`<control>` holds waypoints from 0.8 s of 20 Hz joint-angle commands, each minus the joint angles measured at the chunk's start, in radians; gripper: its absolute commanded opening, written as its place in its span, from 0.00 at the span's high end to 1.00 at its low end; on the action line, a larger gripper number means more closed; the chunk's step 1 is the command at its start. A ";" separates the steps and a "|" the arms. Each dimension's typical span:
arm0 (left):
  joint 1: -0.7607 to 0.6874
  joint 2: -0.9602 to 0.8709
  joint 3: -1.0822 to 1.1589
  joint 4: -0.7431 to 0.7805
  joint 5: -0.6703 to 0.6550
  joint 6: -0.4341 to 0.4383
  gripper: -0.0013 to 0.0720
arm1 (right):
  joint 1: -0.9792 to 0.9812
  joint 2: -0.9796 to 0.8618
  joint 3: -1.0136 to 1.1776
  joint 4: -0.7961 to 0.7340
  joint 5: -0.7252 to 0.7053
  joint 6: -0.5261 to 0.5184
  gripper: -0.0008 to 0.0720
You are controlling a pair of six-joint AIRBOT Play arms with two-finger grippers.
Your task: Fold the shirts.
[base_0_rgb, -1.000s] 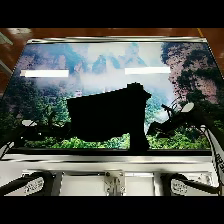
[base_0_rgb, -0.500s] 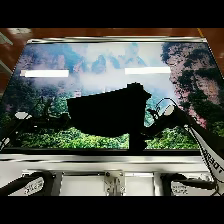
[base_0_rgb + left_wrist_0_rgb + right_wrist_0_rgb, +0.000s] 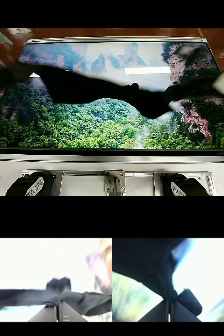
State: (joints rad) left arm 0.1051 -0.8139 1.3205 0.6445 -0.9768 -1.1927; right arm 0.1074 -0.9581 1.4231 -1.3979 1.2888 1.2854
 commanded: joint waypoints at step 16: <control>0.000 0.169 0.252 0.514 -0.339 -0.328 0.93 | 0.000 0.009 0.595 -0.246 0.144 0.129 0.90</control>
State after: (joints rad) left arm 0.1043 -0.6422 1.7046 1.0080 -1.2461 -1.4921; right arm 0.1085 -0.8368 2.0235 -1.6192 1.2961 1.3418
